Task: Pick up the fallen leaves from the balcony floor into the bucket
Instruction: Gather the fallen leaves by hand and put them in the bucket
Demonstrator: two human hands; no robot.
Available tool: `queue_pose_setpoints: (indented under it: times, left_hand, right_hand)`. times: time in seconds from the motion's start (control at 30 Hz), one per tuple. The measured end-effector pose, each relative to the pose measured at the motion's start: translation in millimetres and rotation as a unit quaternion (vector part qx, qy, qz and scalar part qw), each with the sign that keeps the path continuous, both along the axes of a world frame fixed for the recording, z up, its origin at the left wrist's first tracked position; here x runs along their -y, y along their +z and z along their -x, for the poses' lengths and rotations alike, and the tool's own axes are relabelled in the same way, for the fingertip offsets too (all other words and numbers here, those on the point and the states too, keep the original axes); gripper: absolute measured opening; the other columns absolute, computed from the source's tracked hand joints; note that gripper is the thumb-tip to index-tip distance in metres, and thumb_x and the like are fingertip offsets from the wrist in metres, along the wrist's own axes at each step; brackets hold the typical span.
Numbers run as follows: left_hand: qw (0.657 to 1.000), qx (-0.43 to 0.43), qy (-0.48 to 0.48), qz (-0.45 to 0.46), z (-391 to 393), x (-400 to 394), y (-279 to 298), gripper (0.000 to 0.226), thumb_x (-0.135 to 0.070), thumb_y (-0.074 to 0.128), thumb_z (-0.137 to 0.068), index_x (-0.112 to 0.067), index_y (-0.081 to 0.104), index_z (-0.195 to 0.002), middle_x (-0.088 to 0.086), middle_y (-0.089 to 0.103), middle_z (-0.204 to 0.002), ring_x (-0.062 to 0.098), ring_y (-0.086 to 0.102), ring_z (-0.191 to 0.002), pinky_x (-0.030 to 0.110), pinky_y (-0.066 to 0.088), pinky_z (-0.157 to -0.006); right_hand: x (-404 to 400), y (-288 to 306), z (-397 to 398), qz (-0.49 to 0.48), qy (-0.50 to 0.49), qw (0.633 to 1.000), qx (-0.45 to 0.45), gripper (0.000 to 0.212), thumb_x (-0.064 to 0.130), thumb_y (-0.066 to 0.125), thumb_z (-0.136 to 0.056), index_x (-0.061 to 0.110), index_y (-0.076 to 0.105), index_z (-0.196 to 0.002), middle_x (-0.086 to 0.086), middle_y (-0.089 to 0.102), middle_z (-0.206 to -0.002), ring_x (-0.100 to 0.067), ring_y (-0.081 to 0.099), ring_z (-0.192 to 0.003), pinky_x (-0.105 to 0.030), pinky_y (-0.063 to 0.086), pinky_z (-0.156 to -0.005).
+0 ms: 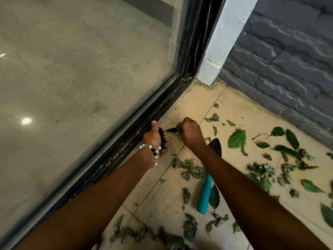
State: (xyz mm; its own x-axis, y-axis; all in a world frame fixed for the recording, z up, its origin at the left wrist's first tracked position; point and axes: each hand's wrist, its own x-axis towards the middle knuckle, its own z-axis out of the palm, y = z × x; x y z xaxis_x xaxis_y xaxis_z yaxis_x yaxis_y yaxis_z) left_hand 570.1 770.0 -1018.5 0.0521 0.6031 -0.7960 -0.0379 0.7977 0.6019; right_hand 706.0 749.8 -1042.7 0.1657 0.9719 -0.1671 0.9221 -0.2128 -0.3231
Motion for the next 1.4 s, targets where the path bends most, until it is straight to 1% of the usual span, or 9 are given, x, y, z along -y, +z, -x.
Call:
queue_pose_setpoints:
  times: [0.17, 0.27, 0.33, 0.5, 0.7, 0.93, 1.17, 1.27, 1.4]
  left_hand:
    - [1.000, -0.011, -0.020, -0.009, 0.5, 5.7, -7.7, 0.072, -0.070, 0.035, -0.091, -0.004, 0.064, -0.085, 0.016, 0.063, -0.069, 0.028, 0.060, -0.058, 0.031, 0.051, -0.051]
    - [1.000, -0.015, -0.024, -0.011, -7.9, 9.7, -12.9, 0.096, -0.084, 0.036, -0.072, -0.001, 0.064, -0.112, 0.024, 0.067, -0.111, 0.042, 0.065, -0.101, 0.057, 0.052, -0.090]
    - [1.000, 0.006, -0.013, -0.015, -14.4, 15.6, 2.6, 0.080, -0.075, 0.040, -0.083, -0.004, 0.062, -0.112, 0.018, 0.066, -0.114, 0.037, 0.063, -0.106, 0.052, 0.049, -0.098]
    - [0.998, 0.059, -0.014, -0.011, -34.2, 26.6, 27.1, 0.060, -0.067, 0.049, -0.087, -0.010, 0.060, -0.102, 0.008, 0.065, -0.096, 0.027, 0.064, -0.090, 0.040, 0.053, -0.087]
    - [0.999, -0.007, -0.031, -0.013, -48.3, 29.1, 22.7, 0.049, -0.052, 0.045, -0.097, -0.006, 0.058, -0.085, 0.010, 0.061, -0.081, 0.027, 0.060, -0.070, 0.036, 0.052, -0.071]
    - [0.997, 0.049, -0.046, 0.025, -75.4, 38.2, 26.7, 0.046, -0.045, 0.044, -0.100, -0.003, 0.060, -0.108, 0.014, 0.066, -0.096, 0.027, 0.063, -0.077, 0.035, 0.050, -0.064]
    - [0.995, -0.012, -0.097, -0.017, -85.1, 44.5, 24.7, 0.042, -0.044, 0.053, -0.096, -0.003, 0.059, -0.098, 0.015, 0.066, -0.095, 0.031, 0.065, -0.086, 0.049, 0.055, -0.085]
    - [0.992, -0.023, -0.121, -0.016, -84.1, 41.0, 14.4, 0.050, -0.055, 0.054, -0.091, -0.005, 0.060, -0.092, 0.018, 0.069, -0.097, 0.032, 0.066, -0.086, 0.050, 0.056, -0.082]
    - [0.991, 0.024, -0.131, -0.006, -86.0, 43.9, 21.6, 0.050, -0.052, 0.051, -0.094, -0.004, 0.061, -0.099, 0.016, 0.068, -0.096, 0.031, 0.067, -0.087, 0.048, 0.057, -0.079]
  right_hand:
    - [15.7, 11.1, 3.3, -0.047, -0.127, 0.981, -0.135, 0.022, 0.018, 0.070, -0.087, 0.001, 0.072, -0.101, -0.014, 0.063, -0.089, -0.027, 0.056, -0.087, -0.023, 0.031, -0.065]
    - [22.7, 28.1, 11.8, -0.049, -0.191, 0.947, -0.255, 0.020, 0.020, 0.074, -0.085, 0.005, 0.074, -0.097, -0.005, 0.064, -0.080, -0.014, 0.055, -0.077, -0.011, 0.033, -0.054]
    - [31.4, 37.9, 20.8, -0.057, -0.183, 0.947, -0.257, 0.014, 0.015, 0.073, -0.084, 0.007, 0.075, -0.096, -0.007, 0.069, -0.081, -0.013, 0.058, -0.076, -0.012, 0.039, -0.060]
    - [53.4, 49.2, 32.5, -0.103, -0.111, 0.973, -0.174, 0.025, -0.004, 0.054, -0.082, 0.005, 0.075, -0.094, -0.016, 0.072, -0.083, -0.024, 0.062, -0.072, -0.029, 0.042, -0.063]
    - [59.0, 67.7, 4.7, 0.091, 0.037, 0.981, -0.165, 0.036, -0.006, 0.051, -0.081, 0.006, 0.069, -0.110, -0.008, 0.070, -0.099, -0.022, 0.062, -0.090, -0.032, 0.047, -0.074]
    - [73.4, 60.5, -3.0, -0.015, -0.118, 0.986, -0.116, 0.033, 0.003, 0.054, -0.085, 0.012, 0.059, -0.116, -0.018, 0.066, -0.104, -0.034, 0.061, -0.096, -0.029, 0.041, -0.069]
    - [72.2, 59.4, -26.3, -0.046, -0.283, 0.913, -0.289, 0.030, 0.009, 0.074, -0.079, 0.012, 0.065, -0.107, -0.008, 0.069, -0.103, -0.022, 0.065, -0.088, -0.030, 0.055, -0.075]
    - [75.7, 63.1, -31.7, -0.020, -0.271, 0.911, -0.310, 0.021, 0.006, 0.062, -0.089, 0.011, 0.071, -0.107, -0.012, 0.071, -0.104, -0.021, 0.066, -0.085, -0.033, 0.056, -0.079]
    - [85.1, 61.3, -29.6, -0.100, -0.171, 0.966, -0.164, 0.032, -0.008, 0.057, -0.081, 0.010, 0.076, -0.100, -0.010, 0.075, -0.093, -0.022, 0.069, -0.084, -0.036, 0.056, -0.077]
